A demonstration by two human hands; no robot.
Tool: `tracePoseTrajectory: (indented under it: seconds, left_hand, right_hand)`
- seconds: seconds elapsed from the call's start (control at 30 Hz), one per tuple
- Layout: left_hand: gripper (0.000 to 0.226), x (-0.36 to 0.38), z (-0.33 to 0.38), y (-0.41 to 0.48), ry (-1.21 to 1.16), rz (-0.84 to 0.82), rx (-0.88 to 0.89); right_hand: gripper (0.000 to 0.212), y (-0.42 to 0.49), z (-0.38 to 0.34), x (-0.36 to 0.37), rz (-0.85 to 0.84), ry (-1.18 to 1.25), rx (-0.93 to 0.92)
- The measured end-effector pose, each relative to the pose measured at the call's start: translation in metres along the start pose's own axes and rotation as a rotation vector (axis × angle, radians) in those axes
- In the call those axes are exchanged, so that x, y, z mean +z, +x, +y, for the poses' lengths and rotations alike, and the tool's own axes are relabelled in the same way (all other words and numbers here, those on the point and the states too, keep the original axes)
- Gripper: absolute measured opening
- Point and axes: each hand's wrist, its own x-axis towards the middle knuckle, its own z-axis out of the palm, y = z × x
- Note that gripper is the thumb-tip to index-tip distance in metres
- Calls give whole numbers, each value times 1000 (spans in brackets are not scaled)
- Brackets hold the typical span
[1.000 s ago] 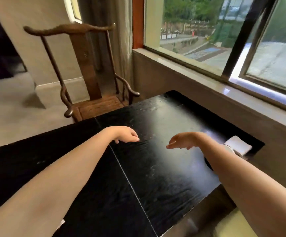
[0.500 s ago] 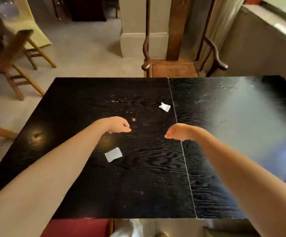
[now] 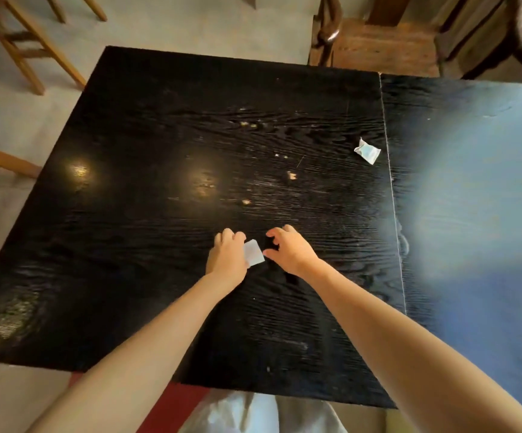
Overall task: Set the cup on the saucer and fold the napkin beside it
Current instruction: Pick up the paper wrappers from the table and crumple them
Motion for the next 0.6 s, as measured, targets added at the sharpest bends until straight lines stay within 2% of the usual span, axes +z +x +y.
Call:
tracePoseTrajectory:
  seconds: [0.17,0.4,0.5,0.6]
  left_hand:
    - [42,4,-6,14,-141,-10,-43]
    - [28,4,-12,20,-210,-7,-21]
    - [22,8,-16,17,-258,29,3]
    - [19,9,-19,14,-327,80,50]
  right_hand:
    - [46,10,-8,15,80,32,-25]
    - [15,15,-13,17,106,65,3]
    - [17,14,-15,20,111,105,15]
    - [27,11,-16,18,96,218,41]
